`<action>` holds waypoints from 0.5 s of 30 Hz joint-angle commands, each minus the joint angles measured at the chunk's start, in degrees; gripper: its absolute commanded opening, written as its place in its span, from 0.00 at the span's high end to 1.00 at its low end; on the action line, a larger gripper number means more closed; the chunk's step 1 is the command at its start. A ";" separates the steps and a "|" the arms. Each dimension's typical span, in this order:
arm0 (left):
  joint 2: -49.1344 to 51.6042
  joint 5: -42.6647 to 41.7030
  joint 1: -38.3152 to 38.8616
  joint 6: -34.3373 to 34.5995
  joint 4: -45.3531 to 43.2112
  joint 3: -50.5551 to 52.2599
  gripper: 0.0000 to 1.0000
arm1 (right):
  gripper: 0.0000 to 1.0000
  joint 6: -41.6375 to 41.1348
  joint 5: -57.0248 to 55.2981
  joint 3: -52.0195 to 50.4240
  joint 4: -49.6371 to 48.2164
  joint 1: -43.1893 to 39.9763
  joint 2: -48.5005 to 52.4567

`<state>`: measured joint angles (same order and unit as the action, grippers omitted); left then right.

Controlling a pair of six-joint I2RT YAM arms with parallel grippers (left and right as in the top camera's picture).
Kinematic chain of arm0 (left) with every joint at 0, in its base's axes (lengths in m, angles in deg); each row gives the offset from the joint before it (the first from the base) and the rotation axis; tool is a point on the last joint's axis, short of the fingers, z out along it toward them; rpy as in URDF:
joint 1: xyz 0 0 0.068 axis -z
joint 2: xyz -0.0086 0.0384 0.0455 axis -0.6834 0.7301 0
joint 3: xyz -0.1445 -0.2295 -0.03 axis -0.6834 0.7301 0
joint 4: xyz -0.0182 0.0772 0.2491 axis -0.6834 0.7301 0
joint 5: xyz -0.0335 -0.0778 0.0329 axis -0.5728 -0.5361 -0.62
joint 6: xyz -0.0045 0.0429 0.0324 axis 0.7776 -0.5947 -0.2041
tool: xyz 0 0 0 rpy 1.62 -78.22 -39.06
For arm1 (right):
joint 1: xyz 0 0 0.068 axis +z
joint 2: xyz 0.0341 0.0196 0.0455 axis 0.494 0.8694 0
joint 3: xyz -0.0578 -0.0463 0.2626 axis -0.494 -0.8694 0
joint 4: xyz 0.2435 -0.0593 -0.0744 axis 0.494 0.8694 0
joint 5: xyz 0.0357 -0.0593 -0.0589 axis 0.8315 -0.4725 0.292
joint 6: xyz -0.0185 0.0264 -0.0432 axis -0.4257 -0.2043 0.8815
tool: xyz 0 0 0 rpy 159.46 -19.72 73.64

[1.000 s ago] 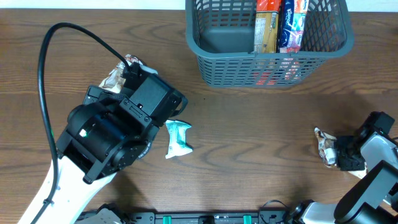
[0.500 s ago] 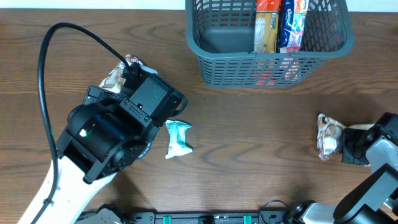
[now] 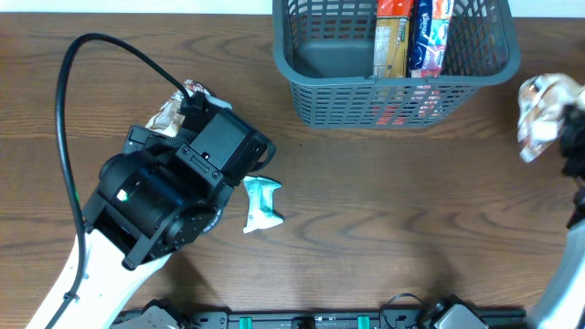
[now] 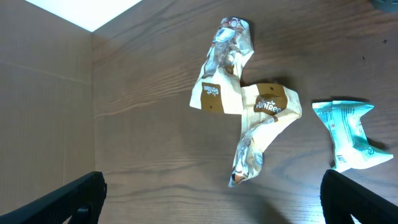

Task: Pack container
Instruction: 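Lift the package and carry it into the grey basket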

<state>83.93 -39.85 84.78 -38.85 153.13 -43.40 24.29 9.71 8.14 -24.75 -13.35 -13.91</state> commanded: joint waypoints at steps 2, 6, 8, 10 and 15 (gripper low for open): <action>0.07 0.09 -0.28 0.76 0.90 -0.24 0.01 | 0.99 -0.13 6.40 6.84 -0.09 -0.46 -6.10; 0.07 0.11 -0.31 0.74 0.74 -0.24 0.01 | 0.99 3.82 8.57 13.11 -2.36 0.74 -8.00; 0.07 0.09 -0.31 0.74 0.42 -0.24 0.01 | 0.99 6.80 10.23 16.09 -3.32 2.82 -7.85; 0.07 0.09 -0.31 0.74 0.02 -0.24 0.01 | 0.99 11.08 11.02 18.36 -3.87 5.70 -7.54; 0.07 0.09 -0.31 0.74 -0.15 -0.24 0.01 | 0.99 19.78 9.57 21.88 -3.28 13.51 -4.98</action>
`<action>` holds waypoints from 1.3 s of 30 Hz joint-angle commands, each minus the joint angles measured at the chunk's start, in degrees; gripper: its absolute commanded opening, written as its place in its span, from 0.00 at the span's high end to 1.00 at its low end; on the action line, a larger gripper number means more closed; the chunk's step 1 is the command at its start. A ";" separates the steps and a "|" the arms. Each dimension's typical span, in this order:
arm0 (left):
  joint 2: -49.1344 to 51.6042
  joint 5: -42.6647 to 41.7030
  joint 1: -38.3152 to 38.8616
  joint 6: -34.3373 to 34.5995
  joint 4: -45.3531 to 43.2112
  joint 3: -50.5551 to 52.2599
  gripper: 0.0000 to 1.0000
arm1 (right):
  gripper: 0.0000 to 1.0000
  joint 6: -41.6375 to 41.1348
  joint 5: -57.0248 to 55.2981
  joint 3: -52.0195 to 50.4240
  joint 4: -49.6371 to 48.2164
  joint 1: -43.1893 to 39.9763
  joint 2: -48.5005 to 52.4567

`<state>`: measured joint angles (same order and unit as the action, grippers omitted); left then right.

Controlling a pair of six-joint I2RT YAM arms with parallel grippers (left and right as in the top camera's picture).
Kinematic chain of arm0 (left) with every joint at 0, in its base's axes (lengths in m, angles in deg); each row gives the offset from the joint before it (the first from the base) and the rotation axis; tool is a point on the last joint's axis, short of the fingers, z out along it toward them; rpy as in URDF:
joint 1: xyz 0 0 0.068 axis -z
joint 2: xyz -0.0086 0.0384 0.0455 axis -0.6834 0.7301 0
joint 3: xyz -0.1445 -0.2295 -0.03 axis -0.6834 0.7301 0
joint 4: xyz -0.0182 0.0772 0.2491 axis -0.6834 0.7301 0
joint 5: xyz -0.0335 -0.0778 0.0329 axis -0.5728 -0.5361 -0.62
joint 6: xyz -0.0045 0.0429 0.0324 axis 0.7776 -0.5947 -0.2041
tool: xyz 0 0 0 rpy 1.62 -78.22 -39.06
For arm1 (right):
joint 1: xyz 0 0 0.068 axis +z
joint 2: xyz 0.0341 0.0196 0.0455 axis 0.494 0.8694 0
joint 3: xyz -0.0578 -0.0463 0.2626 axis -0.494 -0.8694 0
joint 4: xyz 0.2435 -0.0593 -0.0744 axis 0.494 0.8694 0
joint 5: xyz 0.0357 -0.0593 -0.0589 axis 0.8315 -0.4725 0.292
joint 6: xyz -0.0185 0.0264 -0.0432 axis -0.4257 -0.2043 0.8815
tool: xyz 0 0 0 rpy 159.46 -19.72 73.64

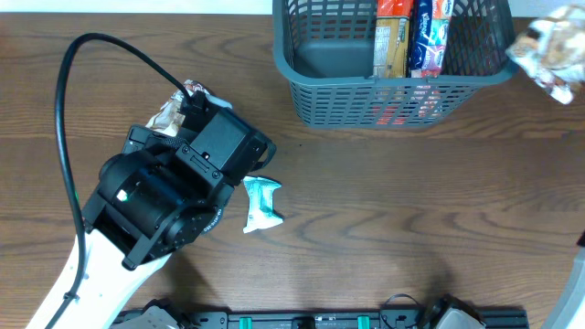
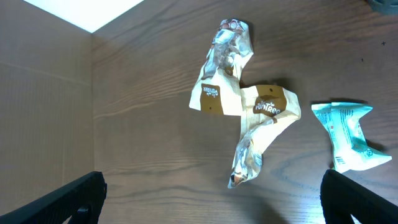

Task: Pack container
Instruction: 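Lift the package and carry it into the grey basket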

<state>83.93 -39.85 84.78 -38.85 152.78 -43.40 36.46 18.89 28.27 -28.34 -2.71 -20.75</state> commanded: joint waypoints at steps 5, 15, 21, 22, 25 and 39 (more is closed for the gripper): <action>0.07 0.09 -0.28 0.74 0.20 -0.24 0.01 | 0.99 16.61 -0.26 2.34 0.83 8.50 7.69; 0.07 0.09 -0.28 0.74 0.22 -0.24 0.01 | 0.99 28.83 -4.20 3.48 3.41 18.56 21.33; 0.07 0.09 -0.31 0.74 0.22 -0.24 0.01 | 0.98 31.50 -11.80 9.01 8.15 20.74 25.27; 0.07 0.11 -0.31 0.74 0.20 -0.24 0.01 | 0.97 32.52 -14.10 10.69 9.99 21.00 25.79; 0.07 0.11 -0.31 0.74 0.20 -0.24 0.02 | 0.97 35.01 -19.93 16.65 15.91 21.44 27.32; 0.07 0.09 -0.28 0.74 0.20 -0.24 0.01 | 0.95 44.94 -31.65 34.49 33.18 22.95 39.17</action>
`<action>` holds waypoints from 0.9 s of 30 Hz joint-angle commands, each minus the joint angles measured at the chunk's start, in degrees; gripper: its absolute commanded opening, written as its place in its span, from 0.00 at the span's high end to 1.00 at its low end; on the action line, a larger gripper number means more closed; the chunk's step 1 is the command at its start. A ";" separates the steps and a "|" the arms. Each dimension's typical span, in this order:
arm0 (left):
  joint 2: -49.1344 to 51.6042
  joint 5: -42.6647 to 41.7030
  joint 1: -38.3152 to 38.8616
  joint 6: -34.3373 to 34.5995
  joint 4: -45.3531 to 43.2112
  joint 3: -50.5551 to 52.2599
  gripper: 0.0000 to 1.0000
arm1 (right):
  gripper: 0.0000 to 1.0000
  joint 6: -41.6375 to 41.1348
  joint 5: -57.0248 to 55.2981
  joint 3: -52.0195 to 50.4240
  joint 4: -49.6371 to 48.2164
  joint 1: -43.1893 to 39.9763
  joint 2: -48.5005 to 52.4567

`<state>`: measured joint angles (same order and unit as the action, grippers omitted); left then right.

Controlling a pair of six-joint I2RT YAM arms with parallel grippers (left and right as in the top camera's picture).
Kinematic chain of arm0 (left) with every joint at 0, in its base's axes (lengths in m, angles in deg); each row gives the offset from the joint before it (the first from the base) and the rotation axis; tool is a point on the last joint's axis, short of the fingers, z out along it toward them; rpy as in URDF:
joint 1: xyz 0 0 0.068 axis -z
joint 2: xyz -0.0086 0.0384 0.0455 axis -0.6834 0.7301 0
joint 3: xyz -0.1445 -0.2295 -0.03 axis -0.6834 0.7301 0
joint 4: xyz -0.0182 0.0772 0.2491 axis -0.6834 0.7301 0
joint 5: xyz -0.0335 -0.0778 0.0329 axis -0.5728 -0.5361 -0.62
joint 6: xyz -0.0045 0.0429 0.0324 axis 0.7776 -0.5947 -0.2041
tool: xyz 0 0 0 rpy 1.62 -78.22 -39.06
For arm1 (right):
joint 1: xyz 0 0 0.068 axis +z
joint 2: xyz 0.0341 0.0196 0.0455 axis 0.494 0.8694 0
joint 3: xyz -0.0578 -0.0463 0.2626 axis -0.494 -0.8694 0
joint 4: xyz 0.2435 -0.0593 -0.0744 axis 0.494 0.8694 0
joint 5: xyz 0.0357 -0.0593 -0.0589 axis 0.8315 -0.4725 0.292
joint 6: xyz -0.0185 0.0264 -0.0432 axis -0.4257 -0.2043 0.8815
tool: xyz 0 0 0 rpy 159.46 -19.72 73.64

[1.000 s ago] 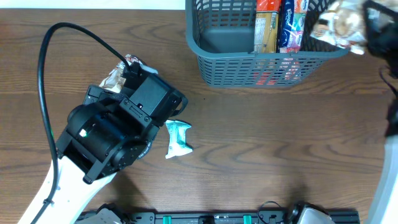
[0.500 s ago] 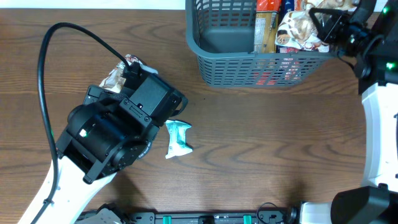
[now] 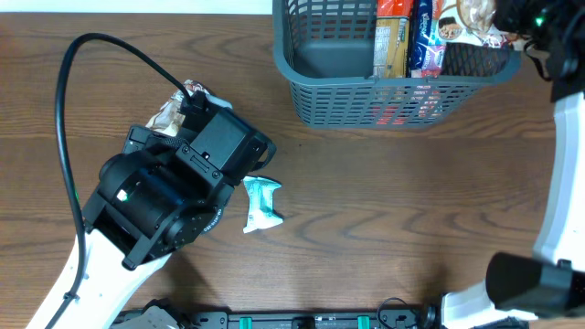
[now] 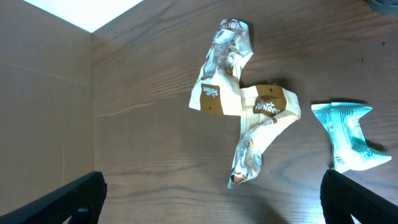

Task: Pack container
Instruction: 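Lift the package and carry it into the grey basket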

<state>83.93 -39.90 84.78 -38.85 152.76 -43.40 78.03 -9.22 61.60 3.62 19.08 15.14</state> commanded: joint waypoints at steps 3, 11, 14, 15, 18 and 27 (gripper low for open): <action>0.07 0.13 -0.31 0.74 0.20 -0.24 0.01 | 0.95 3.89 -3.56 2.19 3.43 1.36 5.90; 0.07 0.13 -0.28 0.74 0.17 -0.24 0.01 | 0.94 5.68 -6.14 2.51 5.11 2.64 9.55; 0.07 0.15 -0.31 0.74 0.17 -0.24 0.01 | 0.93 5.88 -7.15 2.51 5.62 3.63 10.45; 0.07 0.15 -0.31 0.74 0.20 -0.24 0.02 | 0.91 5.90 -8.07 2.51 5.73 4.02 10.67; 0.07 0.15 -0.31 0.74 0.22 -0.24 0.01 | 0.81 5.90 -11.87 2.51 5.92 5.46 10.88; 0.07 0.15 -0.28 0.74 0.20 -0.24 0.01 | 0.46 5.88 -14.71 2.49 7.50 7.08 10.99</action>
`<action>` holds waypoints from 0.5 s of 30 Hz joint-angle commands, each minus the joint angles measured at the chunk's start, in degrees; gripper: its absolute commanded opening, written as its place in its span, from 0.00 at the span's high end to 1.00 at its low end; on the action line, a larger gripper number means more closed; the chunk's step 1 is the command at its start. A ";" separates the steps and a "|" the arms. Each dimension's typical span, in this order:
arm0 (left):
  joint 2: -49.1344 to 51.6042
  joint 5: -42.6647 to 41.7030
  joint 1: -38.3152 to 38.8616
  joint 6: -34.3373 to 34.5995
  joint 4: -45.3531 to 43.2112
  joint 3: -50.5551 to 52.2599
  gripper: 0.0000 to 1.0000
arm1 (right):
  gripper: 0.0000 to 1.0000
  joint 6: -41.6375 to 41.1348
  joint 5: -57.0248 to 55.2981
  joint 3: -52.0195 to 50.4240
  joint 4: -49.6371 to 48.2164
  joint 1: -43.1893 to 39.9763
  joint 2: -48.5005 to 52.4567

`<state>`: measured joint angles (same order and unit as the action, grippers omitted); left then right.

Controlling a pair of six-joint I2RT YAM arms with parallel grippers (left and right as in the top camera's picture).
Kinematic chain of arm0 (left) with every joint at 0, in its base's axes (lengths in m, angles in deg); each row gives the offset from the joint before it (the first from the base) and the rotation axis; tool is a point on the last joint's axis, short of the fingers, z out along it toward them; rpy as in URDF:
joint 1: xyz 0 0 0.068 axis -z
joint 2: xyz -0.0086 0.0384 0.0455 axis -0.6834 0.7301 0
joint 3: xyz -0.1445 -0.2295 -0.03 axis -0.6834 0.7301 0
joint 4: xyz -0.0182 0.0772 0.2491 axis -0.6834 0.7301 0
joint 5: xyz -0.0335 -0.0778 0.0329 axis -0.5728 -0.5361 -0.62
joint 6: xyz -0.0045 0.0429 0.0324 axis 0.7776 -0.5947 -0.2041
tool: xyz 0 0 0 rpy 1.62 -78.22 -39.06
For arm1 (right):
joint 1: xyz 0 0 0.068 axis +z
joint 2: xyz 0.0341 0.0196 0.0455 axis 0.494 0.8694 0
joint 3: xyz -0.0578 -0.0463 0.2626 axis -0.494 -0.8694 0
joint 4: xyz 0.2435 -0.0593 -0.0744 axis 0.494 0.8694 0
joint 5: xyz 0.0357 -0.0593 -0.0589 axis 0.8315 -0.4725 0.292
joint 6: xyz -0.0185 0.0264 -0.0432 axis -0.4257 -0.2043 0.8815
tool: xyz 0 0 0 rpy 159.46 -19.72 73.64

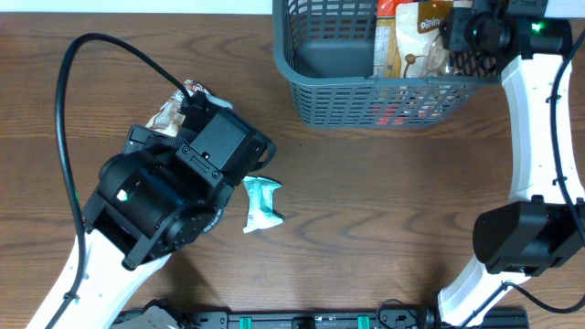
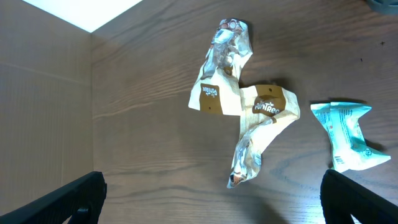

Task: Pack container
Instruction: 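Lift the package and carry it into the grey basket, then open the right gripper and withdraw it to the right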

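Note:
A grey slatted basket [image 1: 302, 64] stands at the table's far edge. My right gripper [image 1: 466, 30] reaches over its right half, shut on a brown-and-white snack packet [image 1: 422, 23] that covers the packets beneath. An orange packet [image 1: 386, 41] stands beside it in the basket. On the table lie two more crumpled brown-and-white packets [image 2: 221, 81] [image 2: 264, 134] and a teal packet [image 2: 348, 134], the teal one also showing from overhead [image 1: 260, 204]. My left gripper [image 2: 214, 199] hovers open just short of the brown packets, nothing between its fingers [image 2: 81, 193].
The left arm's bulky wrist [image 1: 174, 192] hides most of the brown packets from overhead, and its black cable [image 1: 69, 82] loops out to the left. The table's left edge [image 2: 92, 124] runs beside the left finger. The right arm [image 1: 526, 119] stretches along the right side.
My right gripper has shifted left over the basket with the snack packet, which now sits over the blue-and-red packet. The left arm and the table packets have not moved.
My right gripper held a brown-and-white packet off the table's right side, then at the far right corner beside the basket, then over the basket's right rim, and now over its inside. The left gripper stayed open above the two brown packets throughout.

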<state>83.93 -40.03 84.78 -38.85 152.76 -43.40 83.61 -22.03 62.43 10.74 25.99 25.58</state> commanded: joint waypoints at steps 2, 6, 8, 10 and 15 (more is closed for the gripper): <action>0.07 0.26 -0.28 0.74 0.20 -0.24 0.01 | 0.44 0.31 -1.90 1.66 0.63 0.17 0.55; 0.07 0.22 -0.28 0.76 0.09 -0.24 0.01 | 0.25 0.26 -1.88 1.88 1.16 0.17 0.52; 0.07 0.22 -0.28 0.74 -0.66 -0.24 0.01 | 0.12 -0.31 -1.73 3.32 1.97 0.20 0.52; 0.07 0.22 -0.28 0.76 -1.18 -0.24 0.01 | 0.01 -0.39 -1.27 6.16 3.21 0.20 0.52; 0.07 -0.63 -0.28 0.74 -3.19 -0.24 0.01 | 0.01 -0.37 -1.25 23.23 7.43 0.00 0.52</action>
<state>83.93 -40.11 84.78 -38.85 150.09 -43.40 83.43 -23.06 76.49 17.56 25.97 27.16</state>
